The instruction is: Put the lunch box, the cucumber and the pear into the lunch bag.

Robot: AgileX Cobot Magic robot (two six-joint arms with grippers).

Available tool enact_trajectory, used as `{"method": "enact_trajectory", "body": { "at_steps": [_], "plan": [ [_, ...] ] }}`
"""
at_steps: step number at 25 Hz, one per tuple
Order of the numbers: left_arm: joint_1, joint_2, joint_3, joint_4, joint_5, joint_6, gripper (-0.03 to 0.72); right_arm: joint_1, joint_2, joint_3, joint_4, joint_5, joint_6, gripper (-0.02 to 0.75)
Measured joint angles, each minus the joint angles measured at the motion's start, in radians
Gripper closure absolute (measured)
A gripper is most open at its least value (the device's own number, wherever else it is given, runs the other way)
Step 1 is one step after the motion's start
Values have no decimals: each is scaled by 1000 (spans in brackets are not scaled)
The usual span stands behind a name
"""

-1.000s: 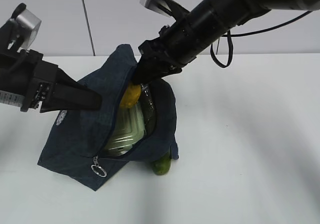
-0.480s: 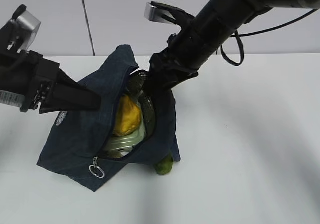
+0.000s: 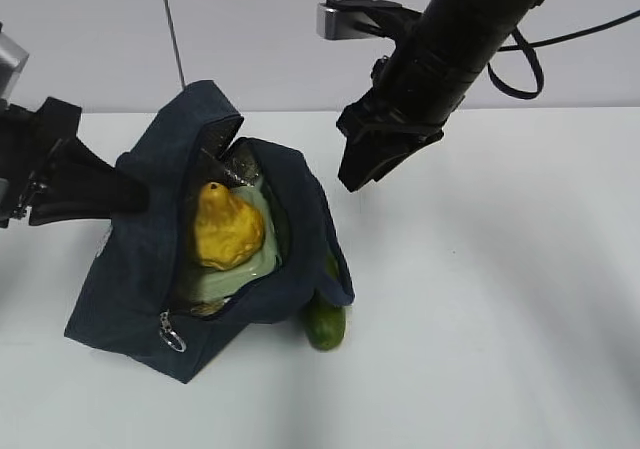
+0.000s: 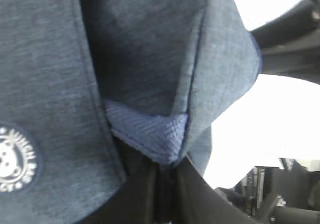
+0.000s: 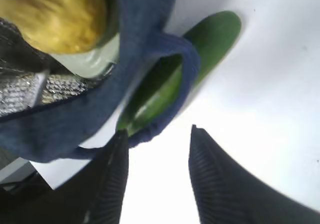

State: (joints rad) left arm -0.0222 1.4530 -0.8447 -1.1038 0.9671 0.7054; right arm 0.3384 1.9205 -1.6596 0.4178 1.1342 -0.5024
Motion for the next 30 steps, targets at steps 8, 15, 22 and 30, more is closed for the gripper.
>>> {"method": "enact_trajectory", "body": {
  "at_steps": [8, 15, 22, 30],
  "plan": [
    [25, 0, -1, 165, -16, -48, 687, 0, -2, 0, -81, 84, 63, 419],
    [25, 0, -4, 248, -71, -61, 687, 0, -2, 0, -71, 84, 85, 419],
    [25, 0, -4, 348, -106, -91, 687, 2, 7, 0, -54, 56, 189, 393],
    [25, -1, -4, 455, -158, -159, 687, 117, 68, 0, -217, -23, 354, 333]
  ]
}}
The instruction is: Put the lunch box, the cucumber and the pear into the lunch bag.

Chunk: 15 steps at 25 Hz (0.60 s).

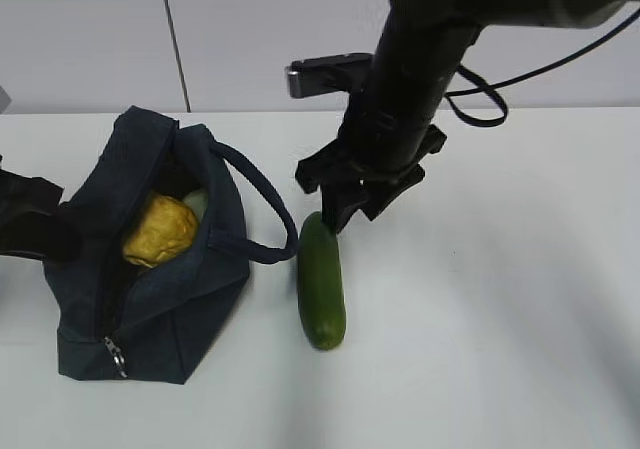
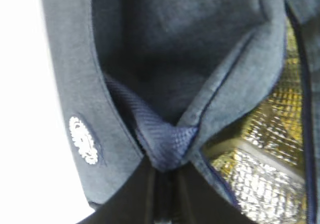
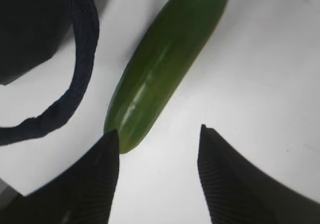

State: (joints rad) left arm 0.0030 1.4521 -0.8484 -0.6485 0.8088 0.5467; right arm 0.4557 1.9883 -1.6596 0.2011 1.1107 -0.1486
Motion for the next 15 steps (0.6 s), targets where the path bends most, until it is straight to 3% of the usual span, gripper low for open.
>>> {"method": "enact_trajectory", "body": {
  "at_steps": [7, 11, 15],
  "plan": [
    [0, 0, -2, 64, -24, -47, 687, 45, 91, 0, -46, -92, 102, 313],
    [0, 0, -2, 77, -27, -59, 687, 45, 136, 0, -22, -114, 112, 193],
    [0, 0, -2, 80, -29, -61, 687, 45, 152, 0, -9, -148, 133, 158]
  ]
}}
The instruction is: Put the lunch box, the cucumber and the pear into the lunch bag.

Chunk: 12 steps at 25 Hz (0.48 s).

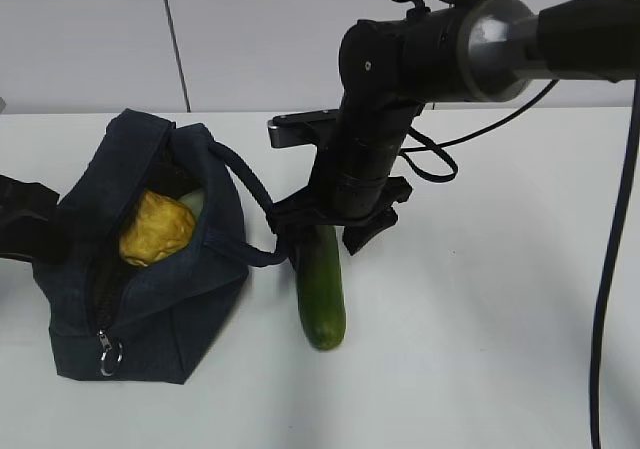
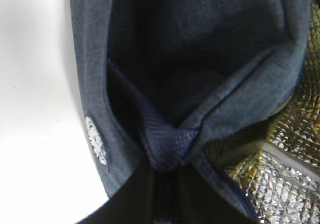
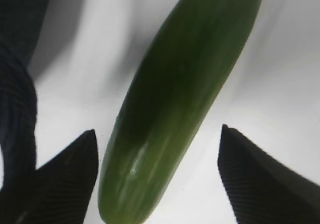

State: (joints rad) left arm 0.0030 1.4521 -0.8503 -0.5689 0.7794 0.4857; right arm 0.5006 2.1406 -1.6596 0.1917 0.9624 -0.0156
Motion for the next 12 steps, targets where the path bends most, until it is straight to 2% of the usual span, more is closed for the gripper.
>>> {"method": "enact_trajectory", "body": {
  "at_steps": [12],
  "plan": [
    [0, 0, 0, 1, -2, -1, 687, 0, 62, -4, -24, -67, 43, 155]
  ]
}}
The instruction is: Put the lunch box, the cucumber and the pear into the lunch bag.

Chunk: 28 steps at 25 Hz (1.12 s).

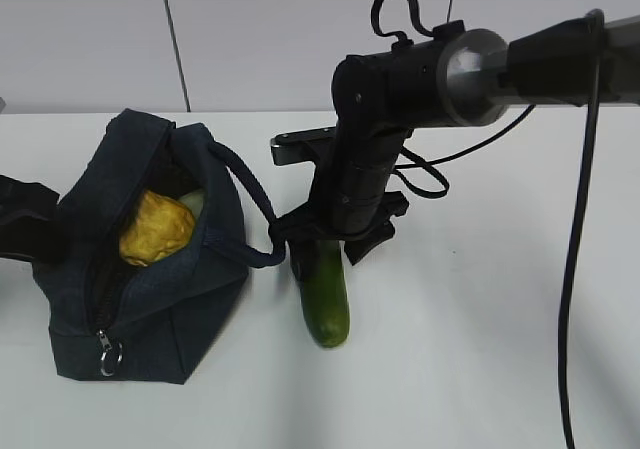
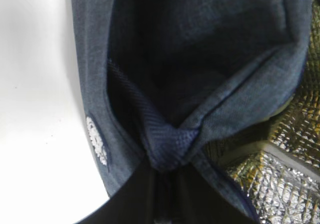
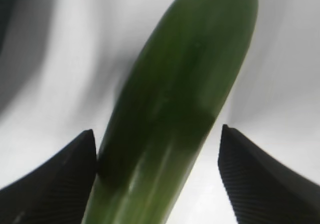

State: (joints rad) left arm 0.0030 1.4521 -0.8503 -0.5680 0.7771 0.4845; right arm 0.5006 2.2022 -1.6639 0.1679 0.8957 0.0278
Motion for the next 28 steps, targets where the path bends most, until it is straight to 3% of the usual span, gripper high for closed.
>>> {"method": "enact_trajectory", "body": {
  "at_steps": [15, 22, 28],
  "plan": [
    [0, 0, 0, 1, 0, 0, 687, 0, 8, 0, -138, 49, 80, 156],
    [0, 0, 0, 1, 0, 0, 687, 0, 8, 0, -147, 60, 83, 272],
    [0, 0, 0, 1, 0, 0, 687, 0, 8, 0, -147, 60, 72, 275]
  ]
}}
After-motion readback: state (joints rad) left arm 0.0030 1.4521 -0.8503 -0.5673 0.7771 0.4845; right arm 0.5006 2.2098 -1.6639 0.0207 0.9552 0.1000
